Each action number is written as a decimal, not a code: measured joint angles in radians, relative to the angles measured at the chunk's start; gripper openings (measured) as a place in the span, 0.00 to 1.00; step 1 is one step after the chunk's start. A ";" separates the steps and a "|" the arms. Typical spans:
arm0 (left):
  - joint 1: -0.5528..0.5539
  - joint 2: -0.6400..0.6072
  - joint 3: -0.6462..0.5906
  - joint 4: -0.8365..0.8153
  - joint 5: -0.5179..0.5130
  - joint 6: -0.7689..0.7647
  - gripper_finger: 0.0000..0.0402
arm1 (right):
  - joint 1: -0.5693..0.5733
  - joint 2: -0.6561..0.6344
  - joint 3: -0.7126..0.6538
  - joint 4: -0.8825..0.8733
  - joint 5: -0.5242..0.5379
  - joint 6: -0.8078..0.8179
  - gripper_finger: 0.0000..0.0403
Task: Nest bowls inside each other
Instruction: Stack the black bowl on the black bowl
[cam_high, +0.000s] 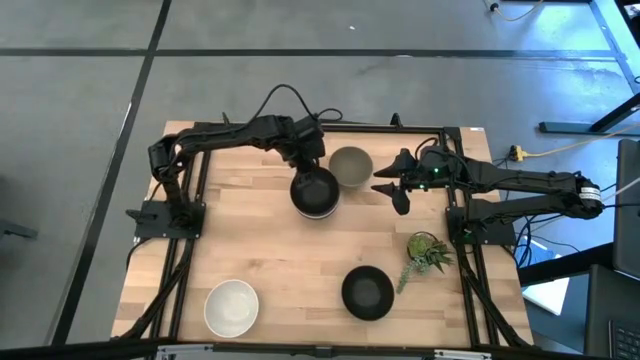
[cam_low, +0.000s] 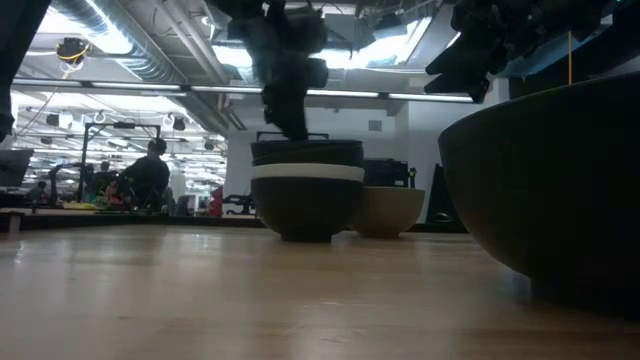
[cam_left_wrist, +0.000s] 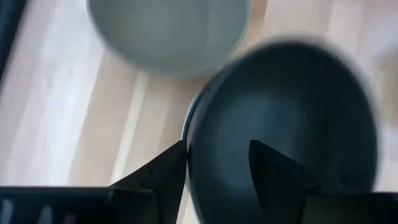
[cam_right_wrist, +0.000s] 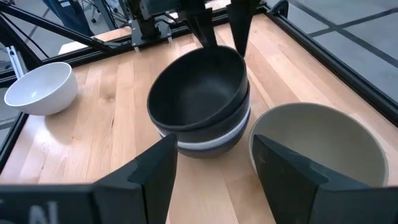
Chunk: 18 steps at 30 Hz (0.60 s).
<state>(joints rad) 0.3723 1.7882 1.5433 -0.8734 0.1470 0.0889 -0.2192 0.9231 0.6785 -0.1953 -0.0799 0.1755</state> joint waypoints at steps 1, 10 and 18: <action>-0.005 -0.001 0.013 0.010 0.000 0.004 0.42 | 0.000 -0.004 0.000 0.002 0.000 -0.002 0.52; -0.052 -0.120 0.090 0.103 0.010 0.021 0.42 | 0.000 -0.098 0.098 -0.135 -0.001 -0.027 0.52; -0.135 -0.292 0.091 0.159 0.012 0.019 0.41 | 0.018 -0.155 0.179 -0.397 -0.063 0.066 0.52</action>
<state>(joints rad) 0.2373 1.4962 1.6344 -0.7144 0.1589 0.1075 -0.2016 0.7678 0.8570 -0.5921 -0.1434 0.2411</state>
